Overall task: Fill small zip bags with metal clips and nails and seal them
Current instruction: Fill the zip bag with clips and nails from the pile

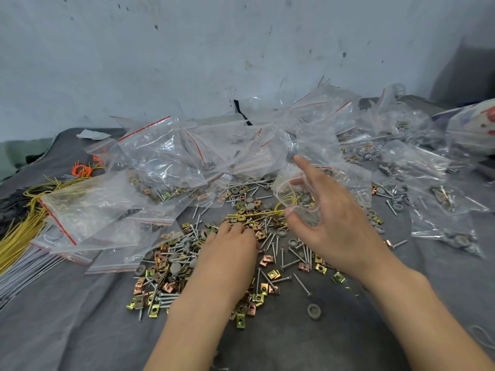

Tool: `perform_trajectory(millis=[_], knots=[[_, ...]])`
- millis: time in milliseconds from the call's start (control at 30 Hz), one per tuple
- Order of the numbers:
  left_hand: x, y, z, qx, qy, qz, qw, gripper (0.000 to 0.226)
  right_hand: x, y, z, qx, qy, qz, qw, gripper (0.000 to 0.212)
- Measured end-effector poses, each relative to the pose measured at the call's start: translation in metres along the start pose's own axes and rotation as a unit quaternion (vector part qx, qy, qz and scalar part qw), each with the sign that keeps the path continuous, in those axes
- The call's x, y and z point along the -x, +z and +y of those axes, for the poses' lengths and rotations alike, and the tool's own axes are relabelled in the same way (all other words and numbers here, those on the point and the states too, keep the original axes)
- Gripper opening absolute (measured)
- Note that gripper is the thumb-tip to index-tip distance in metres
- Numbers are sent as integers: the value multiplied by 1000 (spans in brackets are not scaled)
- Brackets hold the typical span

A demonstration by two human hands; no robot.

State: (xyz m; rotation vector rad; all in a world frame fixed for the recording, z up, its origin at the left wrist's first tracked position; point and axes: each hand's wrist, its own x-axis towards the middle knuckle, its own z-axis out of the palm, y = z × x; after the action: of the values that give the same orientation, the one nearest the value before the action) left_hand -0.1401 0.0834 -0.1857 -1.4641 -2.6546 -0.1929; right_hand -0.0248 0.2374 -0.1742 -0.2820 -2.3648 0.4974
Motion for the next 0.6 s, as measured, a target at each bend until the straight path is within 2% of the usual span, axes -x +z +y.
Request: perform_trajectory(millis=[33, 100, 167, 200, 233, 333, 367, 433, 600], knots=[[0, -1, 0, 24, 0, 3, 1000, 19, 0, 0, 0, -2, -1, 2, 1000, 77], [-1, -4, -2, 146, -31, 17, 989, 14, 0, -1, 0, -5, -3, 6, 1000, 77], [-4, -10, -3, 302, -80, 44, 949, 9, 0, -2, 0, -6, -2, 6, 1000, 77], [-6, -14, -3, 383, -108, 58, 916, 9, 1, -2, 0, -6, -1, 5, 1000, 78], [-8, -18, -4, 480, -140, 66, 864, 11, 1, -2, 0, -5, 0, 3, 1000, 78], [-10, -31, -3, 754, -208, 6, 623, 15, 0, -2, -1, -1, 1, 3, 1000, 77], [-10, -33, -3, 797, -210, -11, 567, 11, 0, -2, -1, -1, 1, 4, 1000, 77], [-8, -32, -5, 837, -202, -29, 507, 5, 0, -2, -1, -3, 0, 5, 1000, 77], [-9, -30, -8, 880, -194, -39, 432, 21, 0, -2, -2, -3, -6, 10, 1000, 77]])
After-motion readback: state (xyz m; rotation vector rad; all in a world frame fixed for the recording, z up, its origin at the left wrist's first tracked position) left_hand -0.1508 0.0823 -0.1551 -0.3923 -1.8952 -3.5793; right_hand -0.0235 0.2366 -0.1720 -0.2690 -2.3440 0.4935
